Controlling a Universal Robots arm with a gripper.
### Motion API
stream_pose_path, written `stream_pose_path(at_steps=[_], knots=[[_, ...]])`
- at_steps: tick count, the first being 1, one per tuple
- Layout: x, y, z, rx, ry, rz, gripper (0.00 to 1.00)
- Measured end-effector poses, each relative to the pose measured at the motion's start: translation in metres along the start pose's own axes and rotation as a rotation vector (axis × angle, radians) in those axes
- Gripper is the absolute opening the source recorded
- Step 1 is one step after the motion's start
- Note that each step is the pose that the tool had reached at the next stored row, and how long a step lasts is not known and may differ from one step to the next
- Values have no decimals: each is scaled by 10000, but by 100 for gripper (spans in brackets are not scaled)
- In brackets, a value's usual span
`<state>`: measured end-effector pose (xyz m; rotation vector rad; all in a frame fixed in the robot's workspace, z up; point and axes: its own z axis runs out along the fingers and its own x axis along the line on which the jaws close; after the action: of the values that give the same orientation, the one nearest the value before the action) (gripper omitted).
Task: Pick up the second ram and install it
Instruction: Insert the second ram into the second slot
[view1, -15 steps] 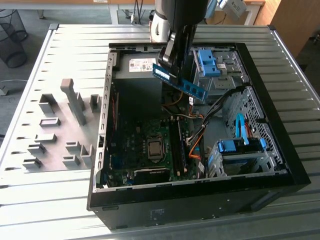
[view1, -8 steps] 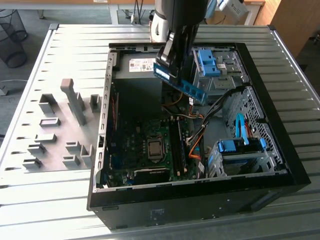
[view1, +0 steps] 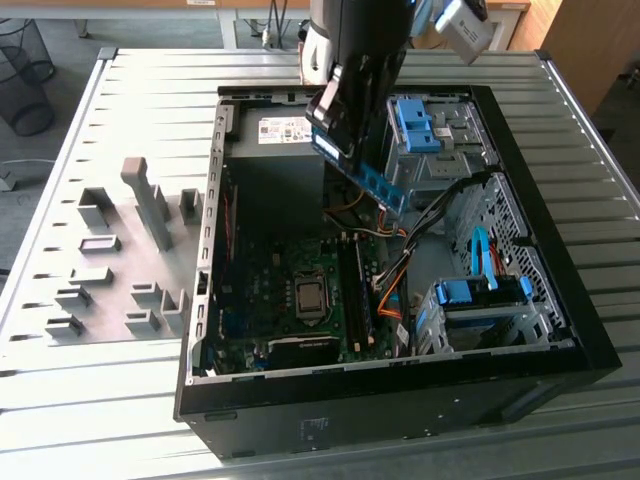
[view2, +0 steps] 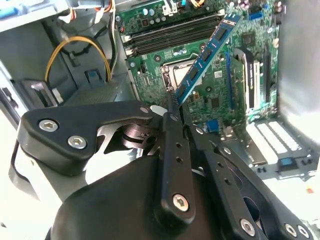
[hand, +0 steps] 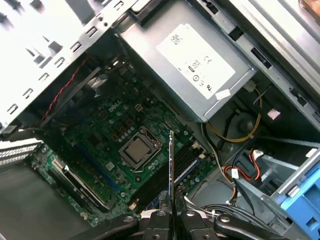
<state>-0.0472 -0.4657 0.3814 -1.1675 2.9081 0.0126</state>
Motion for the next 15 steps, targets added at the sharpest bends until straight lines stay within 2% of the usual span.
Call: stream_pose_path(at_steps=[15], knots=[[1,-1,146,41,0,2686,14]])
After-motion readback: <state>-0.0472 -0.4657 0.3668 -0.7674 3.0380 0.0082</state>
